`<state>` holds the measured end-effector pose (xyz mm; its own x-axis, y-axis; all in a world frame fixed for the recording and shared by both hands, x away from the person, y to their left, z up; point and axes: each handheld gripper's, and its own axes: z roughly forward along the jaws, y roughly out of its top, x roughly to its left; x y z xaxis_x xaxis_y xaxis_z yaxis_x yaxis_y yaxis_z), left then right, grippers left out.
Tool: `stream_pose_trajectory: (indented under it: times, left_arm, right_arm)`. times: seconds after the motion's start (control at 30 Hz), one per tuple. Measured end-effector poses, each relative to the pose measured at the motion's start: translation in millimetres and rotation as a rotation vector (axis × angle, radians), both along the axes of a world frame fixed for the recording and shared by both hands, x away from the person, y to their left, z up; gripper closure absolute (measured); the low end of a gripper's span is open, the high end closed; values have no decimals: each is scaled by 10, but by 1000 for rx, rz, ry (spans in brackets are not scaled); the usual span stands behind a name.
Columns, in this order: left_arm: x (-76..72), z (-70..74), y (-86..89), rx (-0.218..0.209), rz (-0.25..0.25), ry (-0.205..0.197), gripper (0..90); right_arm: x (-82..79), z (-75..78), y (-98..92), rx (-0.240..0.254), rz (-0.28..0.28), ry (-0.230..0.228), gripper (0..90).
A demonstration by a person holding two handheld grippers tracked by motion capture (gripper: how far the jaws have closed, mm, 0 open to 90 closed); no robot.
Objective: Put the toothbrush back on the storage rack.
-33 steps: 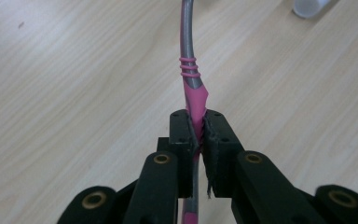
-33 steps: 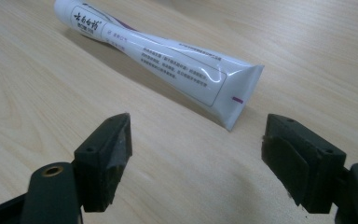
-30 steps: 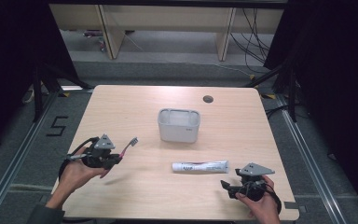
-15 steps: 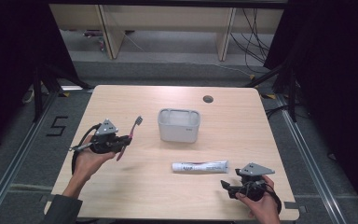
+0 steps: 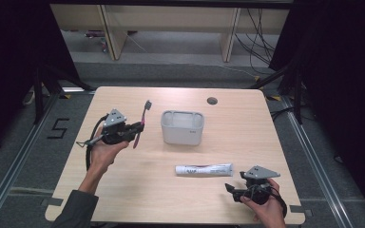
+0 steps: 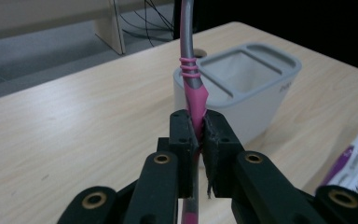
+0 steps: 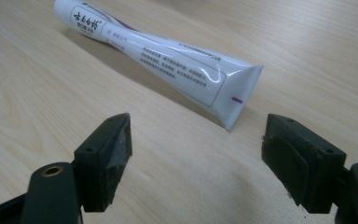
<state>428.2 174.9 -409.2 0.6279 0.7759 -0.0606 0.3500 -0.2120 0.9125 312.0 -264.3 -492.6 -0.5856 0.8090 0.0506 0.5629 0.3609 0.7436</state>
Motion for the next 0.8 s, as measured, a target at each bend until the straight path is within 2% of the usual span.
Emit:
stream_pose_trajectory:
  times: [0.13,0.2,0.23,0.3,0.33,0.37,0.47,0.5,0.8]
  left_arm:
    - [56,35,-55,-19,9,-12,823]
    - [88,71,-90,-36,16,-23,823]
    - [120,112,-124,-49,15,-26,823]
    - [135,132,-145,-42,20,-35,823]
    - [172,168,-187,-48,26,-42,823]
    - [188,187,-204,-56,29,-45,823]
    - [218,220,-242,-59,29,-49,823]
    - [240,250,-284,-61,30,-55,823]
    - [368,298,-405,-90,47,-63,823]
  right_arm:
    - [11,7,-19,-11,8,-11,252]
    - [8,11,-21,-7,4,-6,252]
    - [-2,6,-7,18,-6,18,252]
    - [12,3,-21,8,9,2,252]
    - [-1,2,-6,22,-2,21,252]
    - [23,6,-34,-9,21,-30,252]
    - [17,12,-36,-12,17,-24,252]
    - [4,17,-31,-10,4,-8,252]
    - [5,18,-34,-15,10,-16,252]
